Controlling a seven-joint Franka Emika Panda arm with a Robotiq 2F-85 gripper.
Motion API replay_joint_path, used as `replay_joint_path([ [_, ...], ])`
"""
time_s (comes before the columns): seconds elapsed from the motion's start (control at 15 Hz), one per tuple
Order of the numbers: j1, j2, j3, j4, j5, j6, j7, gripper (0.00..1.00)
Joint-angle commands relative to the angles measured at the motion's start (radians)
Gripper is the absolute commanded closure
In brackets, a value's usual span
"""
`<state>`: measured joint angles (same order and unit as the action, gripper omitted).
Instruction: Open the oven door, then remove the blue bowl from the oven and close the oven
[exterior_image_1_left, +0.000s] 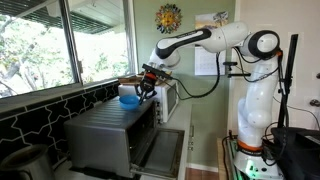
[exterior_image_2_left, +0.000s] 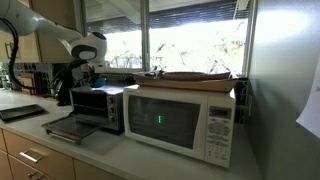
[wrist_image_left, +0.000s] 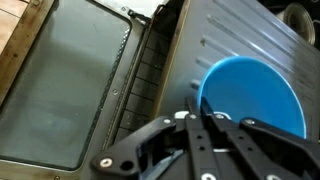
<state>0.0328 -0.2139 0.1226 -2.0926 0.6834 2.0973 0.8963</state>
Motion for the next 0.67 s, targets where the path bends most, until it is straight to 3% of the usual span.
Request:
replay_joint_path([
  [0.0,0.009,0.056,0.002,0.042,-0.025,0.013,0.058,0.94],
  [0.07,0.009,0.061,0.002,0.052,-0.035,0.010,0.070,0.70],
  [0.2,0.011,0.053,-0.009,0.070,-0.022,-0.011,0.062,0.62],
  [0.47,0.005,-0.008,-0.023,0.071,-0.023,-0.030,0.044,0.32],
  [0.6,0.004,-0.059,-0.044,0.050,-0.013,-0.080,-0.025,0.16],
])
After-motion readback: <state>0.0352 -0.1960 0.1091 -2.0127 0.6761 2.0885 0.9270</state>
